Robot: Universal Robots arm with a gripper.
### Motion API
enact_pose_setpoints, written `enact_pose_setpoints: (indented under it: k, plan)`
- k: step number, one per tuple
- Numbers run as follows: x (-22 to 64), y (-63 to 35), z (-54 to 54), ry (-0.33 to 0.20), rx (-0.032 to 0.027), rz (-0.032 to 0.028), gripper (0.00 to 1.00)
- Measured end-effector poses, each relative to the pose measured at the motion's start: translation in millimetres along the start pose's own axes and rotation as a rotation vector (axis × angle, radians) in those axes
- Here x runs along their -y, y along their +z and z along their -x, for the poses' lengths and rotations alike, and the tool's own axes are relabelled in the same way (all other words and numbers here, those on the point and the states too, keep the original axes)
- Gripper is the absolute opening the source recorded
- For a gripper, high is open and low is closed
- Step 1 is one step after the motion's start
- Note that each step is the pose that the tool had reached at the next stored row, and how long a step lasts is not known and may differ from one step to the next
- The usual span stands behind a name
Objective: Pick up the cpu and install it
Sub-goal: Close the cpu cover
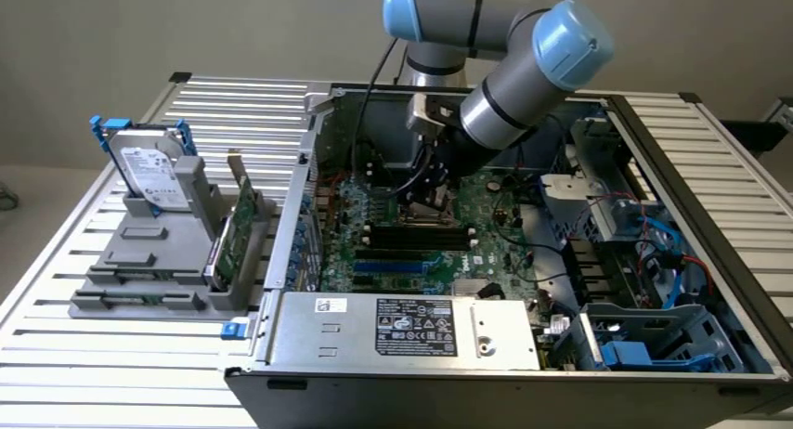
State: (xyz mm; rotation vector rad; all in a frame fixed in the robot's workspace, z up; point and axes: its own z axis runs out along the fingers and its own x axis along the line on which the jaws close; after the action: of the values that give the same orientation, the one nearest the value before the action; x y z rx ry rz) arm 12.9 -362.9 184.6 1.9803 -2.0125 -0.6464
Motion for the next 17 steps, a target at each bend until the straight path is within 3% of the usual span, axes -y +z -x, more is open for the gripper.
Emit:
enact_pose_setpoints:
  k: [9, 17]
  plan:
    - [1.6, 3.3, 2.0, 0.003, -0.005, -0.0001, 0.11]
    - [-3.4, -0.7, 2.9, 0.002, -0.0039, -0.0001, 0.11]
